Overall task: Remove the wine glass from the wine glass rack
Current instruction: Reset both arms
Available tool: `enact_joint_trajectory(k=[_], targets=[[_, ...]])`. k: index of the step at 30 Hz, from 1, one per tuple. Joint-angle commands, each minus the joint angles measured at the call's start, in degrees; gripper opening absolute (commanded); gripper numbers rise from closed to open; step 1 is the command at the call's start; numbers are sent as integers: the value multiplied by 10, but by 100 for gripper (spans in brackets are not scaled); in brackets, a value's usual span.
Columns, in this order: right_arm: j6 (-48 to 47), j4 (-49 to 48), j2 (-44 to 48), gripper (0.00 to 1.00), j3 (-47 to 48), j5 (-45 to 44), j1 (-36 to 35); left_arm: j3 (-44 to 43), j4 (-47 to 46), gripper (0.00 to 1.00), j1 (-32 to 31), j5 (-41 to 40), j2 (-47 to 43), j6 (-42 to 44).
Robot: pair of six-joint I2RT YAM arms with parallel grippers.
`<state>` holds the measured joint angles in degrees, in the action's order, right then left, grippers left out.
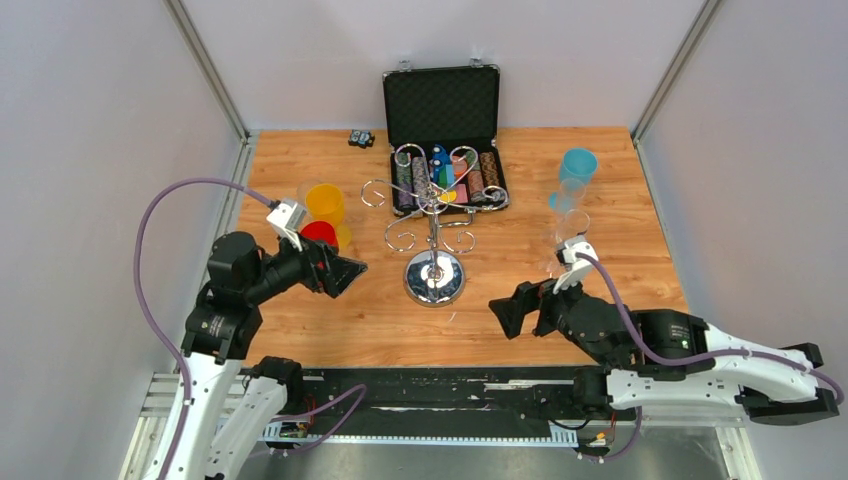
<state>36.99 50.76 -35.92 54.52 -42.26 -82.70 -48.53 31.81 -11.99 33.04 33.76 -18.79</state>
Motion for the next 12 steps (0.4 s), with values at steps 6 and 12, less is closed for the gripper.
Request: enact_joint_trajectory(k=[6, 12], targets=[[84, 32, 61, 100, -11, -52, -2, 20, -31, 100, -2, 32, -23, -23], [84, 42, 59, 100, -18, -79, -2, 26, -23, 100, -2, 24, -28, -24]])
